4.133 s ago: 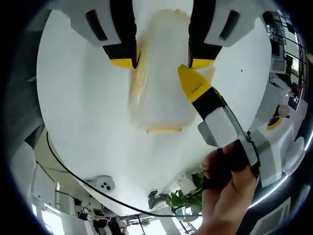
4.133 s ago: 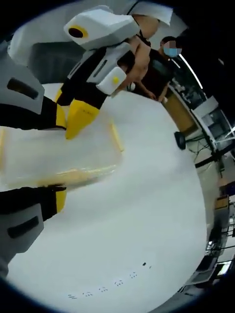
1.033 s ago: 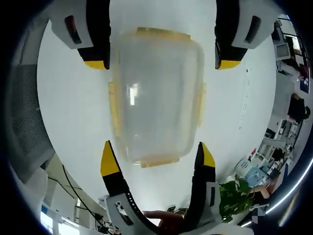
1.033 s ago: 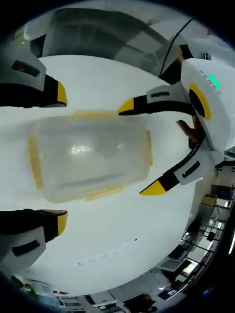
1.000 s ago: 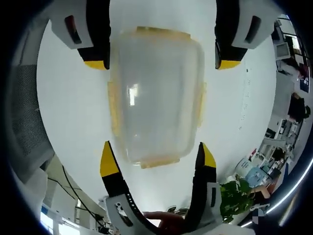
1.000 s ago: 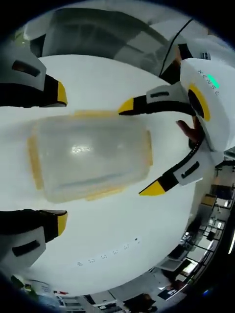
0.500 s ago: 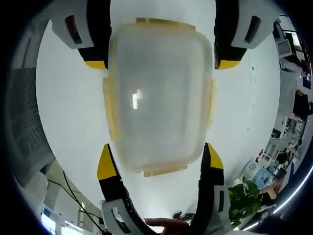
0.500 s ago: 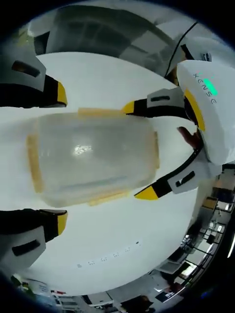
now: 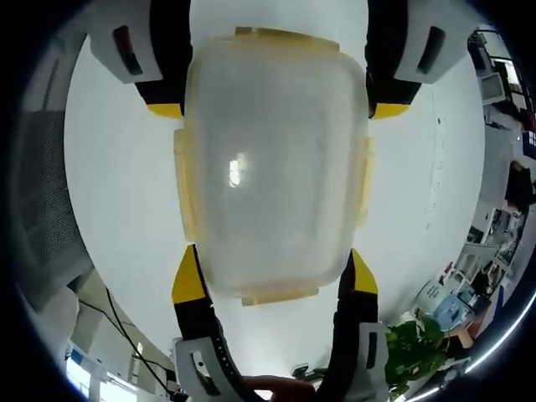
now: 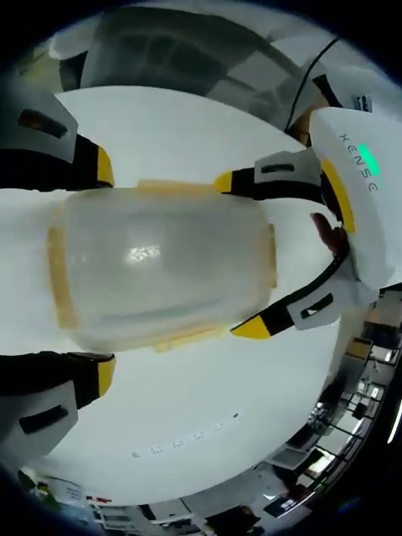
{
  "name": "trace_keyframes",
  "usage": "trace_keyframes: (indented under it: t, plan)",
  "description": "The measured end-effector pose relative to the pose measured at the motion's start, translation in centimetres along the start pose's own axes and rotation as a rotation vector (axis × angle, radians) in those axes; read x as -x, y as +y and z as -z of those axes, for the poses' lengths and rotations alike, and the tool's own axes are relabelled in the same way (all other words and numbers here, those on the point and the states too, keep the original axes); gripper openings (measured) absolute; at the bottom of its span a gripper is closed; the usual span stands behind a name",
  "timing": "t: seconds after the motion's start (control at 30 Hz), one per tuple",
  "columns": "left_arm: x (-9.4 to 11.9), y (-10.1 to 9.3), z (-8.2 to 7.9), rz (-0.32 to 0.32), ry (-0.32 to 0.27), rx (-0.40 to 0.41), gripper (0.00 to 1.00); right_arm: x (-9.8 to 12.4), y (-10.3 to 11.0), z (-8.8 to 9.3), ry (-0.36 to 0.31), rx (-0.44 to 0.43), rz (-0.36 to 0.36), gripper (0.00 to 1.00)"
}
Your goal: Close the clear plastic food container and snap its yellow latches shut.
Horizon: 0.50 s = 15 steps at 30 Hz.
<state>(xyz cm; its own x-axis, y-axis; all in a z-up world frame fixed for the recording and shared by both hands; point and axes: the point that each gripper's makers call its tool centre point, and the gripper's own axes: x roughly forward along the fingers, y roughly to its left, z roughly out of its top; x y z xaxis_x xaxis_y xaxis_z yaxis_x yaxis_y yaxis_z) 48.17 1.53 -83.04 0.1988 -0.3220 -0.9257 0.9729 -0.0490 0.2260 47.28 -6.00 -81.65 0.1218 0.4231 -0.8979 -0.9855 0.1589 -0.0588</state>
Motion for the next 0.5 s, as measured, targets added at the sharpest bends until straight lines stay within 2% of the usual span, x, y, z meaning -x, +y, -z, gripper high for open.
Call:
trace_keyframes:
  t: [0.5]
  plan:
    - [0.6, -1.2, 0.9, -0.002, 0.006, 0.006, 0.87, -0.4, 1.4, -0.8, 0.014, -0.006, 0.002, 0.79]
